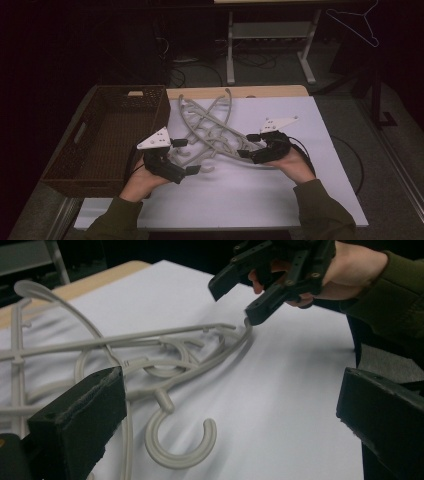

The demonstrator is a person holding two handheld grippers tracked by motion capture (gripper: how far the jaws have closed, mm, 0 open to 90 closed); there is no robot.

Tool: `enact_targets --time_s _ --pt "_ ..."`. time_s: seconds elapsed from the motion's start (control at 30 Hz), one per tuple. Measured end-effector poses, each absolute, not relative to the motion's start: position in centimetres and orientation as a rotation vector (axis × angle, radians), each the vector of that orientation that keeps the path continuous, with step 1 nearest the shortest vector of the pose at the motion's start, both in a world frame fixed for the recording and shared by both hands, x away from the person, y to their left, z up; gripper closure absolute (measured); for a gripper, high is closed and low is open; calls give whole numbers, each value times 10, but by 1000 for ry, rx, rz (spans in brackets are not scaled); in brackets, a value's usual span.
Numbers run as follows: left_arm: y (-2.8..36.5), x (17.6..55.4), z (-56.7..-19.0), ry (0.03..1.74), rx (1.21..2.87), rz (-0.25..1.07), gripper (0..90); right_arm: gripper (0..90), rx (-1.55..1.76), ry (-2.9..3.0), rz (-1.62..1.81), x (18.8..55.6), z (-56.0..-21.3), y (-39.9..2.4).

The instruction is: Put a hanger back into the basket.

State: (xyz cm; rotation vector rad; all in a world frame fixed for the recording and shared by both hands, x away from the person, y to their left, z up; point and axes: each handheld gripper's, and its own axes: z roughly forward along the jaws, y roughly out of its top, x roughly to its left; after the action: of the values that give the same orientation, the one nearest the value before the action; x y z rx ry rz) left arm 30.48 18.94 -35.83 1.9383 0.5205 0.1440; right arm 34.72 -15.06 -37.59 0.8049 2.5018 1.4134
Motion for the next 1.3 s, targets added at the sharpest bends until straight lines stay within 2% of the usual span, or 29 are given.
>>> enact_targets --time_s 0.2,0.3,0.57,0.87,0.93,1.3 --pt "186 305 -365 519 1954 123 0 420 784 2583 1355 359 -391 -139" --pt "184 305 -367 521 1956 119 0 515 776 2649 1243 364 -405 -129" --pt "182 304 -368 517 1965 110 0 642 753 2721 1141 363 -418 -126" --pt "180 304 -370 510 1974 102 0 705 683 2737 1010 365 -429 -123" --pt "180 304 -370 511 1974 102 0 753 678 2747 1007 365 -430 -123" --pt "180 303 -369 507 1975 100 0 813 555 2791 971 364 -431 -129"
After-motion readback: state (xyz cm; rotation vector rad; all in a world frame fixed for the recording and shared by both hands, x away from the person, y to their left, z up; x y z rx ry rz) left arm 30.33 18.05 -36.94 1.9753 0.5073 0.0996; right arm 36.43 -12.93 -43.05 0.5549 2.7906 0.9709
